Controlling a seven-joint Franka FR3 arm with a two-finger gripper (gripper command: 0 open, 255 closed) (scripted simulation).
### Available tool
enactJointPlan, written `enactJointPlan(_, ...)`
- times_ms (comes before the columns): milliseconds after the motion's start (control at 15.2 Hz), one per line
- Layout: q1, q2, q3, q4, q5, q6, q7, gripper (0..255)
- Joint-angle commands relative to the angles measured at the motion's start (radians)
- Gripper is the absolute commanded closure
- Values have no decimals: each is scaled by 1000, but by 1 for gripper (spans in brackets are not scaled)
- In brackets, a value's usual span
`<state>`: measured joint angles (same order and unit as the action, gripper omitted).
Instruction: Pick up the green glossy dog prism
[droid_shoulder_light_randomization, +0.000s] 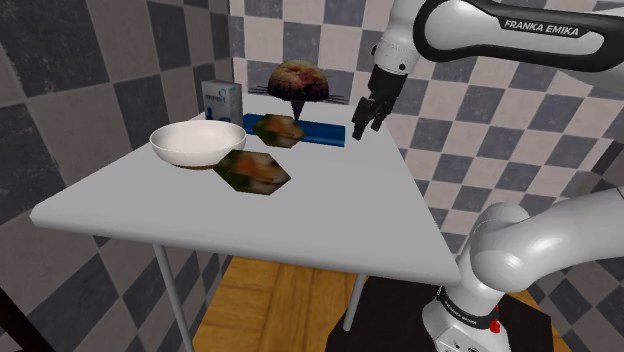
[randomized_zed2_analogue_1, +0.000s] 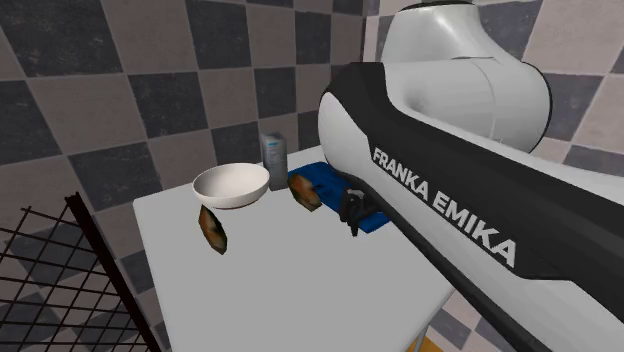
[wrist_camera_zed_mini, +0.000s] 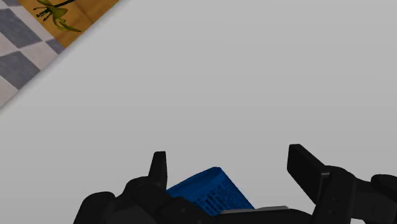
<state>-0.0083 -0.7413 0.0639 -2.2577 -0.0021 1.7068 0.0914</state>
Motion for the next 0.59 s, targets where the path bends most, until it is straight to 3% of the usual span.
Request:
enactJointPlan(0, 0, 0, 0, 0, 0, 0, 0, 0)
enactJointPlan(528, 49, 361, 47, 347, 5, -64, -68, 0)
